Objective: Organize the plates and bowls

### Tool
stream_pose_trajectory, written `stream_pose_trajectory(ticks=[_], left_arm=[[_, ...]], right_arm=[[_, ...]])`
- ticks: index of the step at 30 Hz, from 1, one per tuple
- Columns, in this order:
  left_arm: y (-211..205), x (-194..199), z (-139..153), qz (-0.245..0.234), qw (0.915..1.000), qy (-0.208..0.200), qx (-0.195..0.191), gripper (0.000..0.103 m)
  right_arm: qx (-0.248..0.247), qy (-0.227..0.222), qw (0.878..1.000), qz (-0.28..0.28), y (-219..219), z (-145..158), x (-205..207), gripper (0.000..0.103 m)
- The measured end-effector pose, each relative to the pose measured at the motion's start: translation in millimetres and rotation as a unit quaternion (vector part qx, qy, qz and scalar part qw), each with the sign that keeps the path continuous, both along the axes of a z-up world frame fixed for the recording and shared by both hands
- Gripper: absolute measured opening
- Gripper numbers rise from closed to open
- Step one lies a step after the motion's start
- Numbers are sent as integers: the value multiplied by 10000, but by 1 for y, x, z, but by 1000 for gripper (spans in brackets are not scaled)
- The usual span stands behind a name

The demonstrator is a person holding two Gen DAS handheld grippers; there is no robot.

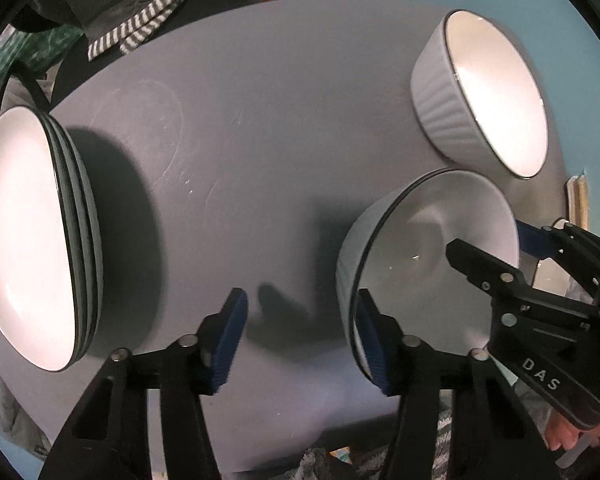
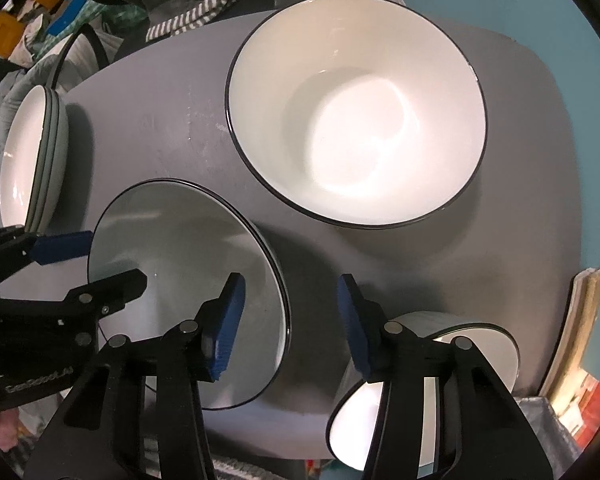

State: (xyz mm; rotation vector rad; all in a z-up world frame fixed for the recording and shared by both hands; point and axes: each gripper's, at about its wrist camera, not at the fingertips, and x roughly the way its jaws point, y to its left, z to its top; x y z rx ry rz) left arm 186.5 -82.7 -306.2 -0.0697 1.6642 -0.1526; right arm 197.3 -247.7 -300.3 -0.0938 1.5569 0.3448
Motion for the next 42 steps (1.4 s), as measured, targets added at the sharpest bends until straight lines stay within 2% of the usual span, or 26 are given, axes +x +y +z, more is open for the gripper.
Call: stream_pose_trajectory(ticks=[6, 8, 10, 13, 20, 24, 36, 42], left_arm=[[-1, 0, -3, 95, 9997, 86, -188, 41], [-4, 1, -4, 66, 9997, 105, -190, 35], [-8, 3, -5, 11, 9999, 104, -136, 31], [-14, 4, -6, -65, 9999, 91, -113, 24], [-18, 5, -10, 16, 9996, 84, -257, 12], [-28, 1, -10, -8, 9997, 135, -193, 8], [-42, 3, -18, -66, 9999, 119, -20, 8], [-56, 1, -11, -216, 9997, -13, 137, 8]], right_arm=[[-10, 67, 10000, 3, 3, -3, -2, 35], [11, 108, 9999, 9, 4, -5, -2, 28], [15, 137, 9999, 16, 6, -6, -3, 24], [-32, 151, 9999, 30, 8, -6, -3, 23], [-114, 172, 9998, -9, 13, -6, -1, 13], [-76, 175, 9998, -23, 15, -6, -1, 12], [-10, 211, 9994, -264, 5, -4, -7, 6], [70, 265, 9990, -350, 4, 3, -11, 6]])
